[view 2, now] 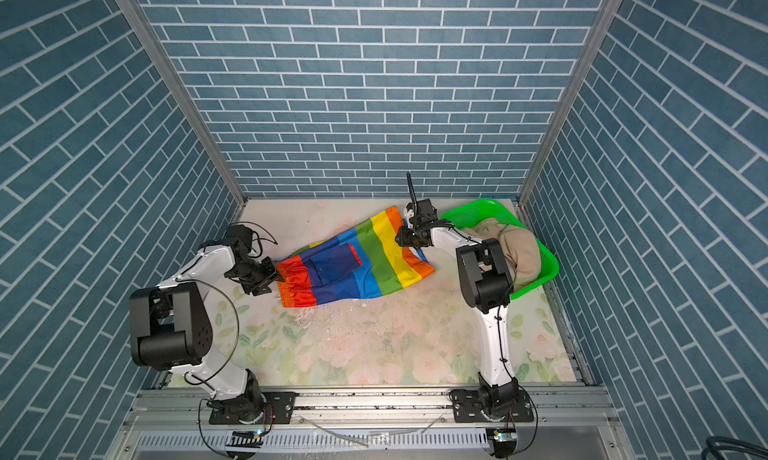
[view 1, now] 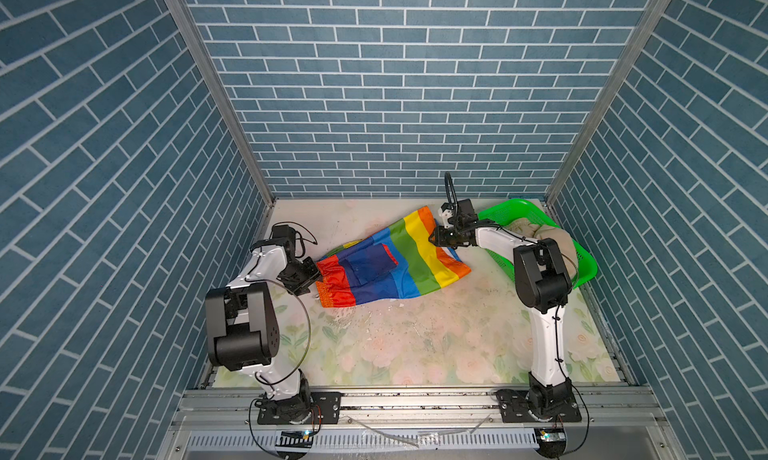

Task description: Fold and stack the shorts

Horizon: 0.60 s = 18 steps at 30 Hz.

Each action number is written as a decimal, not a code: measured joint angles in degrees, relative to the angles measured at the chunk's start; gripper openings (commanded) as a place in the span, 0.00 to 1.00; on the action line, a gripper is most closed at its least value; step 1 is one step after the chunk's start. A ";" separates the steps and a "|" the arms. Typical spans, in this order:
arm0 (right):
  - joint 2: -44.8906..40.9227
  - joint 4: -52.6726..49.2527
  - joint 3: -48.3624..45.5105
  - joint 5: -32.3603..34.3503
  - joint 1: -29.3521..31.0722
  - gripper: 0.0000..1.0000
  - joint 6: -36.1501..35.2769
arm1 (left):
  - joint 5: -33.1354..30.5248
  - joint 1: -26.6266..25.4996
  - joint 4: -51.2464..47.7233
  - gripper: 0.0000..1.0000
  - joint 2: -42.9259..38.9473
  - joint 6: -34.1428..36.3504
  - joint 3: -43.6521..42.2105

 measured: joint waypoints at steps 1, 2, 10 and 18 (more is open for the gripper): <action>0.72 -0.02 0.00 -0.22 -0.02 0.47 0.24 | 0.00 -0.26 0.52 0.49 0.48 -0.17 -0.04; 1.36 0.02 0.00 -0.42 -0.04 0.48 0.33 | -0.02 -0.52 1.22 0.49 1.03 -0.26 -0.11; 1.90 4.02 -1.03 -3.13 -1.68 0.51 3.04 | -0.07 -1.01 4.90 0.47 5.31 -0.85 -1.05; 1.38 11.58 -4.96 -8.17 -4.96 0.54 6.49 | -0.04 -1.01 6.60 0.46 7.04 -1.01 -1.66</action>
